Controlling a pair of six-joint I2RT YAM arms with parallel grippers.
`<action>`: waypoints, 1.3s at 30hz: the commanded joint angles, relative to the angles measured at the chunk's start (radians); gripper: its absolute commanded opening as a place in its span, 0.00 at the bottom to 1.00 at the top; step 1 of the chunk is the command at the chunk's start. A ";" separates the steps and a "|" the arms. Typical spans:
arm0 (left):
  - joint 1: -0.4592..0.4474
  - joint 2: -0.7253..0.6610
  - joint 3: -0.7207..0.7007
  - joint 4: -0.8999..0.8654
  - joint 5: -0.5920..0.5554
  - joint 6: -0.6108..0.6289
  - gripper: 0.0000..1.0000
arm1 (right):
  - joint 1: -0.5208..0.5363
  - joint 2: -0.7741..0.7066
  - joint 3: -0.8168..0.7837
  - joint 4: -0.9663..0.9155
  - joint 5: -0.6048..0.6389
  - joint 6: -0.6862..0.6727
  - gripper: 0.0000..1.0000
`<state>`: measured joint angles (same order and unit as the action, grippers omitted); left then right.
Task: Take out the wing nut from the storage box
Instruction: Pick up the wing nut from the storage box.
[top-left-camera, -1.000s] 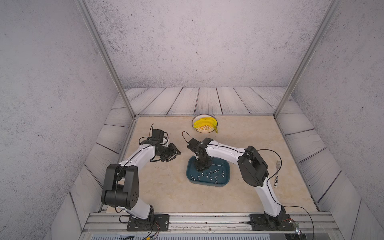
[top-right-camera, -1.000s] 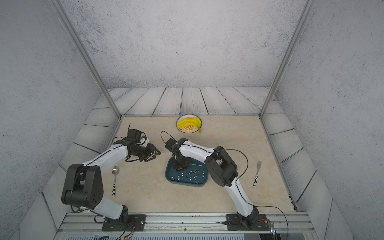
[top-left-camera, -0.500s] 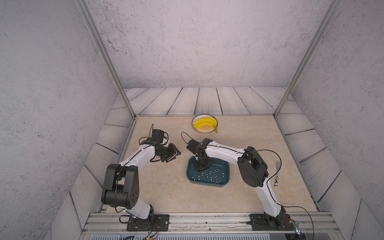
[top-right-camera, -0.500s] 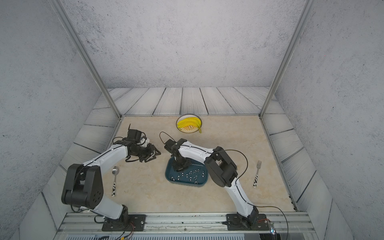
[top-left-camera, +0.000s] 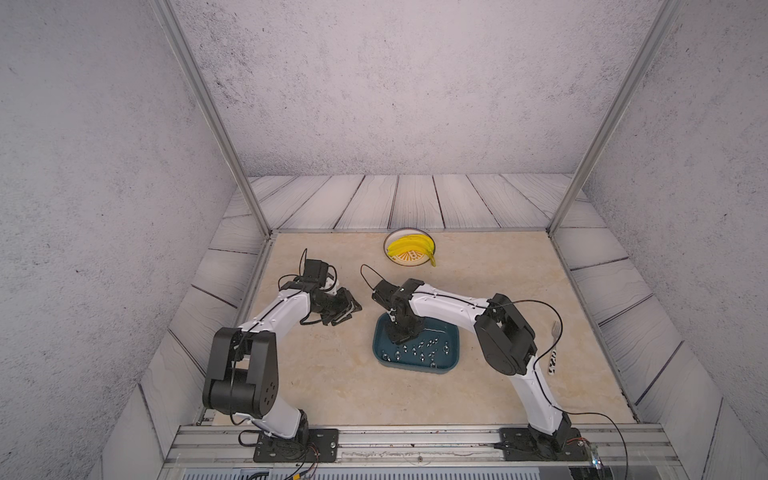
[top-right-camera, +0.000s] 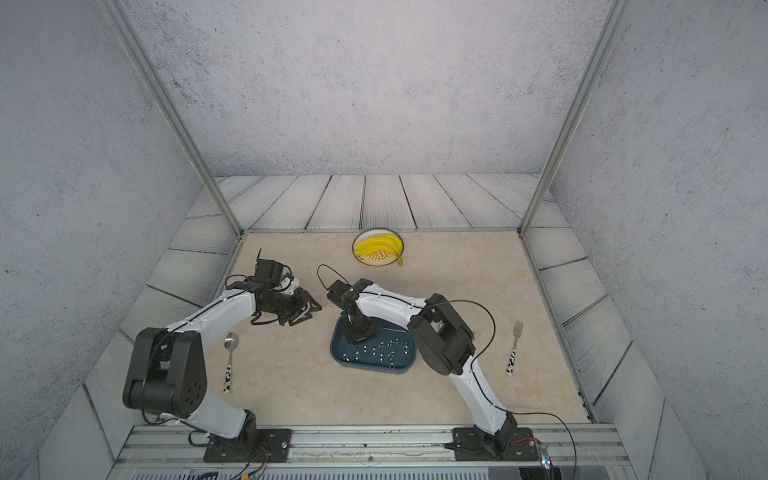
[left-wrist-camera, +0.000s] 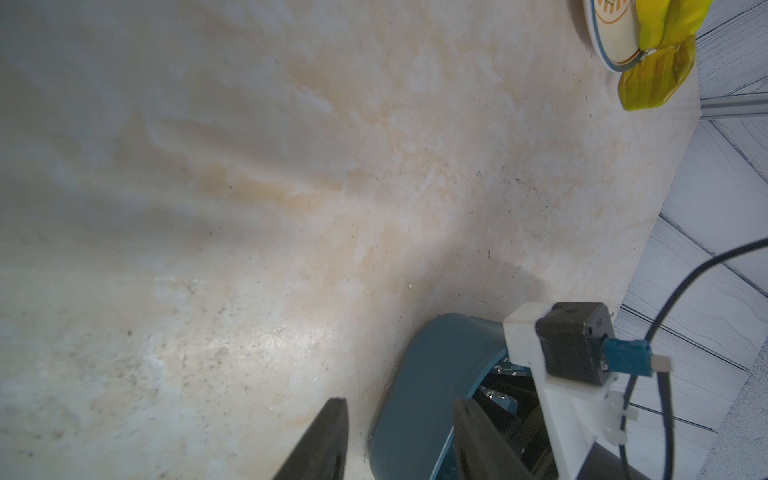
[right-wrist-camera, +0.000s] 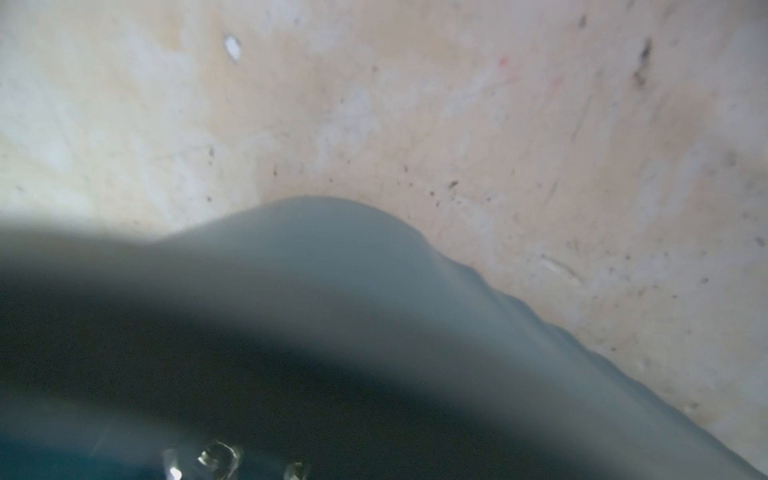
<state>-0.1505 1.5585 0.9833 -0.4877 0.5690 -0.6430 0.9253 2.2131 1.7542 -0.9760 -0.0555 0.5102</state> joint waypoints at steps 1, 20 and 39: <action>0.001 0.002 -0.015 0.001 0.000 0.017 0.48 | 0.023 0.013 -0.048 -0.139 -0.009 -0.010 0.23; 0.000 0.016 -0.009 0.009 0.004 0.014 0.48 | 0.032 0.000 -0.060 -0.152 0.004 -0.007 0.21; -0.003 -0.008 -0.001 0.001 -0.001 0.013 0.47 | 0.032 -0.105 -0.003 -0.152 0.151 -0.021 0.00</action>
<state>-0.1509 1.5585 0.9771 -0.4812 0.5713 -0.6434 0.9463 2.1662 1.7351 -1.0416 0.0212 0.4999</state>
